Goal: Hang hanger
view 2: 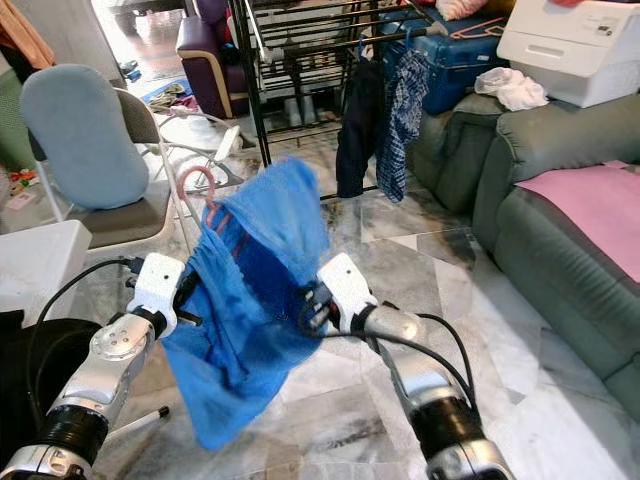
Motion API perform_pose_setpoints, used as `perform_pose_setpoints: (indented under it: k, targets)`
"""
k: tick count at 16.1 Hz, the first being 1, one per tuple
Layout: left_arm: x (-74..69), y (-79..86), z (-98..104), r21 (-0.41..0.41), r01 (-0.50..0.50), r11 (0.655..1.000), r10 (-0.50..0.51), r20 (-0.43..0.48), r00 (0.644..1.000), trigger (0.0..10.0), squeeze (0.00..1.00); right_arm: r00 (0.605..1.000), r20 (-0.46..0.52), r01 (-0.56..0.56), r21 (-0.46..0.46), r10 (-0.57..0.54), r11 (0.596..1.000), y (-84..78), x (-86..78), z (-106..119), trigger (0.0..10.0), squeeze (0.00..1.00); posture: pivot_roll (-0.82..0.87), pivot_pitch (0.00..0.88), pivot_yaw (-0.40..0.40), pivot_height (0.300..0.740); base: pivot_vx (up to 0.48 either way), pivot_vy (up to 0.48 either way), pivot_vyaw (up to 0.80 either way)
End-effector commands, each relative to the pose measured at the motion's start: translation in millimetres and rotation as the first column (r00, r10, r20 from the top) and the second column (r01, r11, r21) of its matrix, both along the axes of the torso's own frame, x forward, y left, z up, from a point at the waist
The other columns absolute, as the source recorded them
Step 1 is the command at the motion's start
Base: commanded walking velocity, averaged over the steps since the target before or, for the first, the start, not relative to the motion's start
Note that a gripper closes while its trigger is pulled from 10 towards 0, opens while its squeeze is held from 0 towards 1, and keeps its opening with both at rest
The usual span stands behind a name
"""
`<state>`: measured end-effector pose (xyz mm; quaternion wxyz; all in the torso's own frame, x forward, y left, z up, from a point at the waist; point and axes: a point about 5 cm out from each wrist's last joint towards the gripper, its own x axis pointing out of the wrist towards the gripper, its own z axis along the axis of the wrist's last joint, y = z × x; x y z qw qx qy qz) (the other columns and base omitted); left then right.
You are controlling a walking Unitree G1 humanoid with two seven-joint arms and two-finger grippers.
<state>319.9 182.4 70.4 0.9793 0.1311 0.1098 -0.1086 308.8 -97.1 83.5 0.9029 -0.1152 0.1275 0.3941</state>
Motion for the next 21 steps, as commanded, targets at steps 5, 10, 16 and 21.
perform_pose_setpoints:
  k: [5, 10, 16, 21]
  targets:
    - [6.5, 6.7, 11.0, -0.011, -0.036, 0.999, 0.037, 0.028, 0.999, 0.0, 0.00, 0.977, 0.102, -0.176, -0.117, 0.188, 0.977, 14.5, -15.4, -0.1, 10.0, 1.00, -0.11, 0.000, 0.069, 0.740, 0.000, 0.000, 0.00]
    - [5.3, 10.8, 13.5, 0.037, 0.033, 0.999, -0.035, 0.039, 0.999, 0.0, 0.00, 0.934, 0.104, -0.331, -0.110, 0.342, 0.937, 10.3, -27.0, 10.6, 10.0, 1.00, -0.11, 0.000, 0.071, 0.740, 0.000, 0.000, 0.00]
    - [-17.5, 26.1, 11.3, 0.212, 0.362, 0.908, -0.362, -0.041, 0.931, 0.0, 0.00, 0.948, 0.111, -0.276, -0.181, 0.298, 0.944, -37.8, -11.6, 27.9, 10.0, 1.00, -0.12, 0.000, 0.078, 0.740, 0.000, 0.000, 0.00]
    - [-35.6, 23.8, 8.5, 0.274, 0.589, 0.760, -0.586, -0.102, 0.804, 0.0, 0.00, 0.939, 0.118, -0.289, -0.229, 0.322, 0.929, -64.0, -3.9, 49.4, 10.0, 1.00, -0.12, 0.000, 0.078, 0.740, 0.000, 0.000, 0.00]
